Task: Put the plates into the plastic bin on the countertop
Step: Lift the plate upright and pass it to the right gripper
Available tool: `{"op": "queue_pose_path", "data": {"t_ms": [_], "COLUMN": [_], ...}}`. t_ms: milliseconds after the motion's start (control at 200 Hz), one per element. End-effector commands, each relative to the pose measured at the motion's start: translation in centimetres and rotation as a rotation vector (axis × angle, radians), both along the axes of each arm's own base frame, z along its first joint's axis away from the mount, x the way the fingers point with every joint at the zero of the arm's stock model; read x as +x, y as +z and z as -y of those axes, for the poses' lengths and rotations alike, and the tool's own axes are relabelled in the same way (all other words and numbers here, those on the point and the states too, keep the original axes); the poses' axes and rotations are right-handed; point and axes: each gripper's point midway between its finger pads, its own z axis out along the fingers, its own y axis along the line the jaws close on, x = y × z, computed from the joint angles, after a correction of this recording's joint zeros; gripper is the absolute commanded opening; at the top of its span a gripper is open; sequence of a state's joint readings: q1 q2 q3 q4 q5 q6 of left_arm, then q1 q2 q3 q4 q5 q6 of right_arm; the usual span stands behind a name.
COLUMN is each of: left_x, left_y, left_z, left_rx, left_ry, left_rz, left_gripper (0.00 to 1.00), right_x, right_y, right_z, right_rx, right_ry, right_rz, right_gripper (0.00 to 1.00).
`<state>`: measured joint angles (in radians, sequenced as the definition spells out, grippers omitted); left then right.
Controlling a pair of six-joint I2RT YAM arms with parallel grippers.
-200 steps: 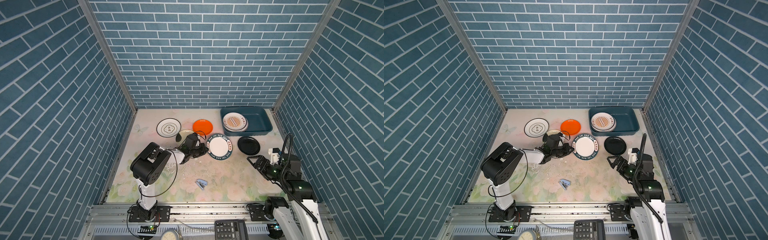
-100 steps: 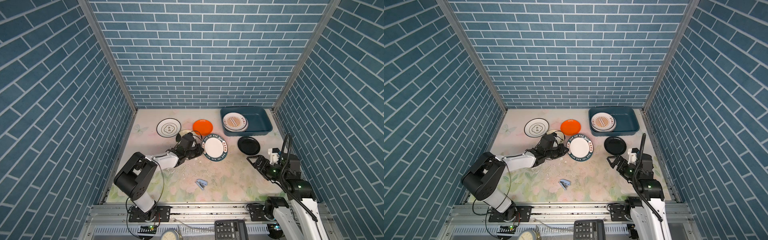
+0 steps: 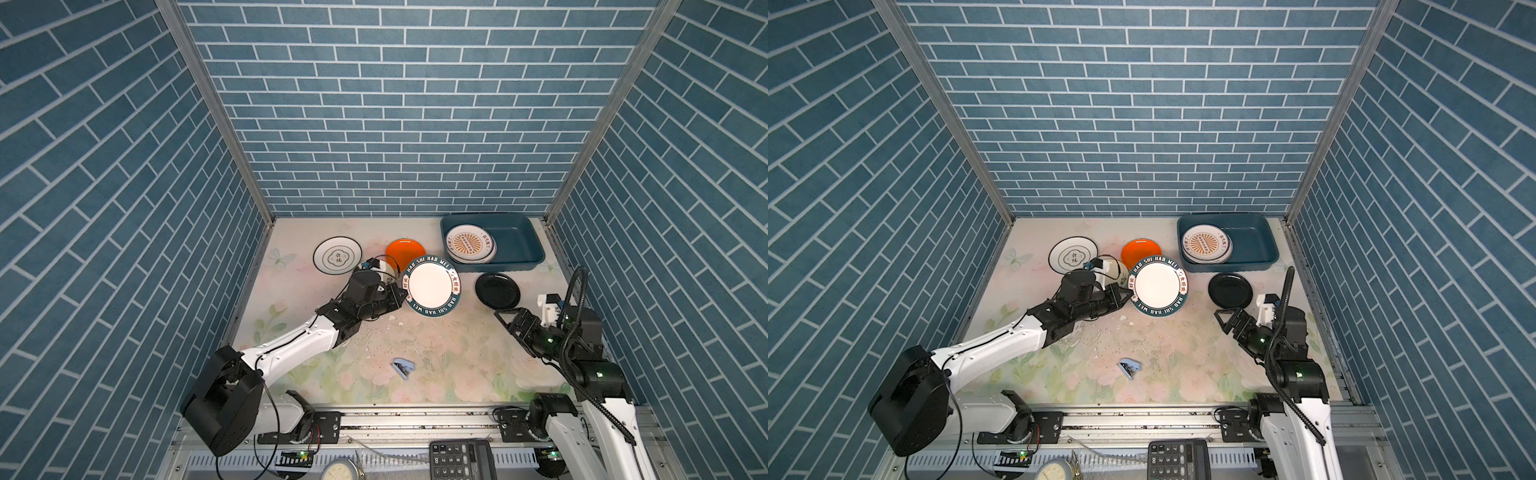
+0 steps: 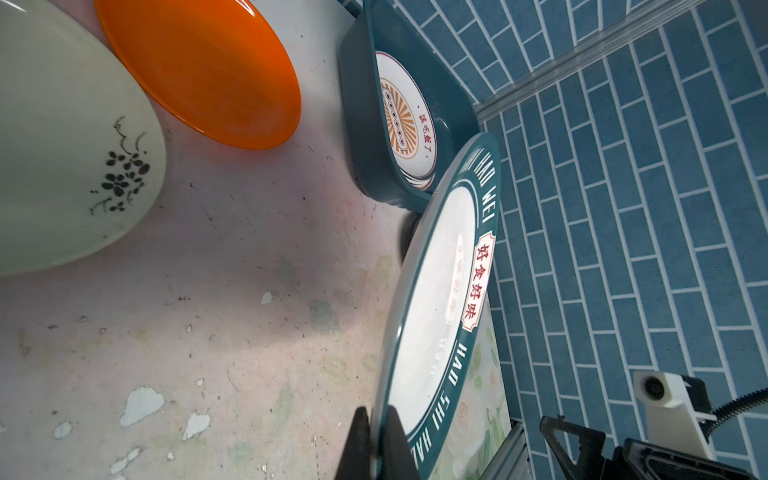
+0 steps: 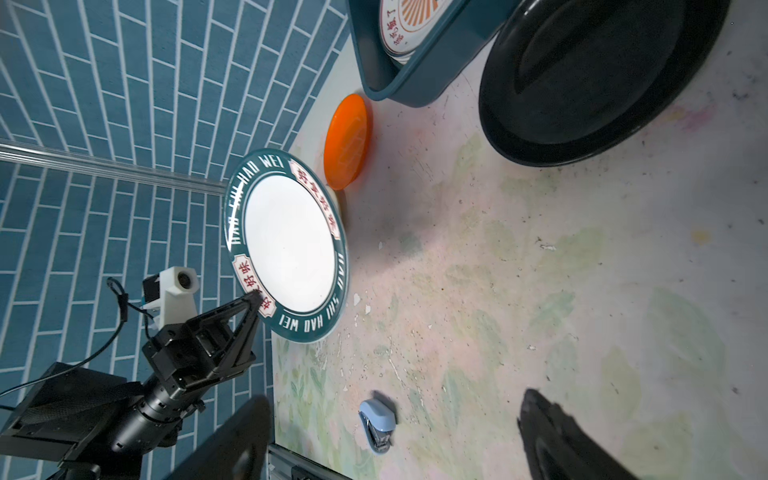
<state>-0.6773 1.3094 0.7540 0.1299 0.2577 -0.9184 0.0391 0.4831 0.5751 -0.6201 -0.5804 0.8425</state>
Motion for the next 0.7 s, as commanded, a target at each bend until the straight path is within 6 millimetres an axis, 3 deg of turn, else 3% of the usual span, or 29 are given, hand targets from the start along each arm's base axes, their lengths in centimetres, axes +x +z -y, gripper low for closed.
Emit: {"op": "queue_pose_path", "data": {"t_ms": [0,130,430,695], "left_x": [-0.7,-1.2,-3.4,-4.7], "left_y": [3.5,4.9,6.6,7.2], "left_z": [1.6,2.7,6.7,8.6], "left_rx": [-0.030,-0.040,-0.109,-0.132], "left_ry": [-0.048,-0.081,-0.203,-0.268], "left_rz": [0.065,0.086,0.124,0.130], "left_gripper": [0.00,0.00,0.00,0.00], "right_x": [0.4,0.4,1.2,1.6], "right_y": [3.7,4.7,4.0,1.8], "right_z": [-0.7,-1.0,-1.6,-1.3], "right_rx": [0.085,0.105,0.165,0.139], "right_ry": [0.002,0.019,0.036,0.018], "right_rz": [0.094,0.119,0.129,0.079], "right_gripper": [0.91,0.89,0.79,0.67]}}
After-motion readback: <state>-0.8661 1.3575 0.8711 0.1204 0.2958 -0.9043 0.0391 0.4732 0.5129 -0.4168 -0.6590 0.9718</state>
